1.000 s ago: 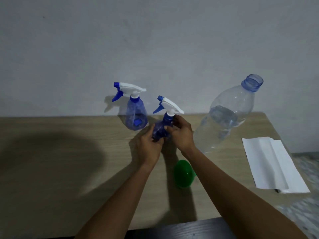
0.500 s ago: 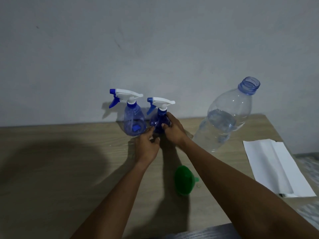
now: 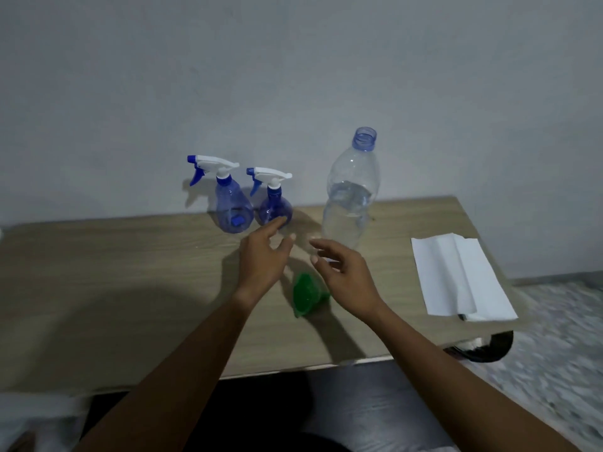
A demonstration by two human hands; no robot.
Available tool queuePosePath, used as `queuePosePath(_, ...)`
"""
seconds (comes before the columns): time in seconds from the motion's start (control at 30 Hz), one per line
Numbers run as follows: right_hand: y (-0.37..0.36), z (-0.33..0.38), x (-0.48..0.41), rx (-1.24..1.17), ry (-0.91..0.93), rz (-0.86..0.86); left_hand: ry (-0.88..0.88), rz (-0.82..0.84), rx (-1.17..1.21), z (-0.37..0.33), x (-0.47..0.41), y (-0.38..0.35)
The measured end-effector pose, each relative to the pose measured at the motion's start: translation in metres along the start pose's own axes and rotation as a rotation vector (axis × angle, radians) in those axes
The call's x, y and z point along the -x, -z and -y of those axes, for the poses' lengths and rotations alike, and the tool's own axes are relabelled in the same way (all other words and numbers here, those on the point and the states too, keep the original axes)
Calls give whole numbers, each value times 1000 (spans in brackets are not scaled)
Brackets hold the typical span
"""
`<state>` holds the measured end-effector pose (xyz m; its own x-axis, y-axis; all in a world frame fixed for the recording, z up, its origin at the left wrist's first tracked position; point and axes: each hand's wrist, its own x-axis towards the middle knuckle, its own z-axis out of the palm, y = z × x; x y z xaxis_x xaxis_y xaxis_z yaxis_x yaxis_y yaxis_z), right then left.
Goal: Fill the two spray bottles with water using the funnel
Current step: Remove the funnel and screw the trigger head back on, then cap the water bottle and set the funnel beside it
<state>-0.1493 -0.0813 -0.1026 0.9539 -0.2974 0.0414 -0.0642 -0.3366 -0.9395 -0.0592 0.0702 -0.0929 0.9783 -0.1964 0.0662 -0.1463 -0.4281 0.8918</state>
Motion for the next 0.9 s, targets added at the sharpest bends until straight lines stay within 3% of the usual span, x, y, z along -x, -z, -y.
queuePosePath(0.13,44,-48,16,172,-104,-115,-4,12,25,-37,7,-36)
queuePosePath(0.23,66,-81,20,308,-197,-24,-2,9,40,-59,9,-61)
queuePosePath(0.53,78,-120,15,461,-132,175,-14,-148,59,-71,14,-91)
queuePosePath(0.7,100,-98,-3,170,-209,260,25,-158,85,-76,11,-88)
queuePosePath(0.9,146,-2,-48,-171,-49,149,20,-116,158,-97,3,-66)
